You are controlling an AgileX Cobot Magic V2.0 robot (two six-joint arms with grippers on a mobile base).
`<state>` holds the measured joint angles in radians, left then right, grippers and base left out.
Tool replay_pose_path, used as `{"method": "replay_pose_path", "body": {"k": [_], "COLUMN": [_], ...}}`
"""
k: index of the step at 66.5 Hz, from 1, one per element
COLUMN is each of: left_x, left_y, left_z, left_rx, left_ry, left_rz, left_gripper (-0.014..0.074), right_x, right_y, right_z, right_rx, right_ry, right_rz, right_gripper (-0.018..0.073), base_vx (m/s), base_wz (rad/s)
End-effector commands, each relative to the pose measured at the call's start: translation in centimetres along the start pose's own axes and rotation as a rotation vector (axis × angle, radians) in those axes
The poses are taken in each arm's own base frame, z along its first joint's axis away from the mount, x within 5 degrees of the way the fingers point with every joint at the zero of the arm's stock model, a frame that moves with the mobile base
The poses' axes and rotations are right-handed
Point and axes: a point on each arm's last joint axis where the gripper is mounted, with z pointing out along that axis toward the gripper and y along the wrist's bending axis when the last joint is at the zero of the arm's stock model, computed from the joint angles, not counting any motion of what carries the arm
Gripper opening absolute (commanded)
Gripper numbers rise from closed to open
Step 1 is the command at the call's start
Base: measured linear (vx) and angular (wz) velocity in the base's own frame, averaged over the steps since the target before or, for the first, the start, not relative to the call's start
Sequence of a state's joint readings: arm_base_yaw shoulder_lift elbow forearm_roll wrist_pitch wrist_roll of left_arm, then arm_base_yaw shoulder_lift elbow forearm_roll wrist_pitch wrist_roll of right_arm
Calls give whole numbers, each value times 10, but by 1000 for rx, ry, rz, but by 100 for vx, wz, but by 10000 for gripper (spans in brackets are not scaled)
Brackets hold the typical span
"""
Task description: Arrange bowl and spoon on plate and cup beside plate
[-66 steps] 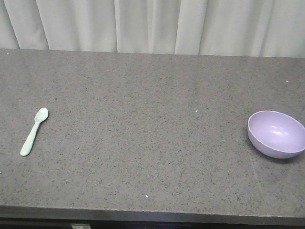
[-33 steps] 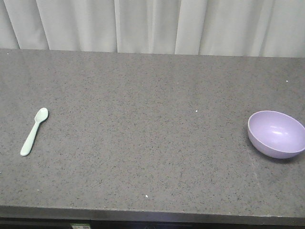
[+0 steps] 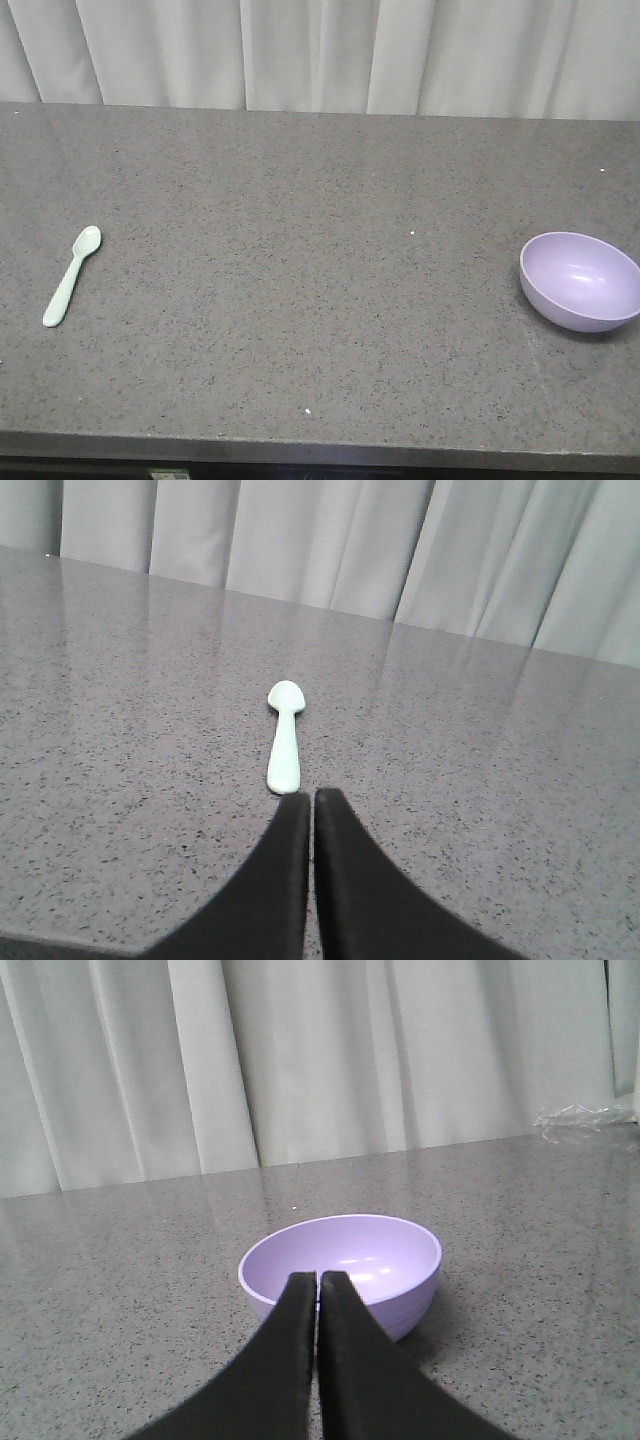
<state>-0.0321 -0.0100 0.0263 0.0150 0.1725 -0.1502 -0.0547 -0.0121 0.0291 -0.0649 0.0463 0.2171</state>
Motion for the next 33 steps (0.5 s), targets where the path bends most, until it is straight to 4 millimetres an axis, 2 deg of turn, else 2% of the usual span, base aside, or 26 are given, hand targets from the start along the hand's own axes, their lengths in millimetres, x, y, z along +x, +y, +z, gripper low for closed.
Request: {"method": "replay_pose_path", "body": {"k": [1, 33], "left_x": [1, 1], "left_y": [0, 0], "left_z": [0, 0], "left_rx": [10, 10], "left_ry": [-59, -59], "left_rz": [-9, -9], "left_gripper": [-7, -7], "right_x": [-4, -4], "right_y": [1, 1], "right_z": [-1, -1], "right_rx": [-9, -9], "right_ry": [-73, -73], "right_rz": [-16, -16], "right_gripper": [-4, -4], "base_vx": [0, 0], "base_wz": [0, 0]}}
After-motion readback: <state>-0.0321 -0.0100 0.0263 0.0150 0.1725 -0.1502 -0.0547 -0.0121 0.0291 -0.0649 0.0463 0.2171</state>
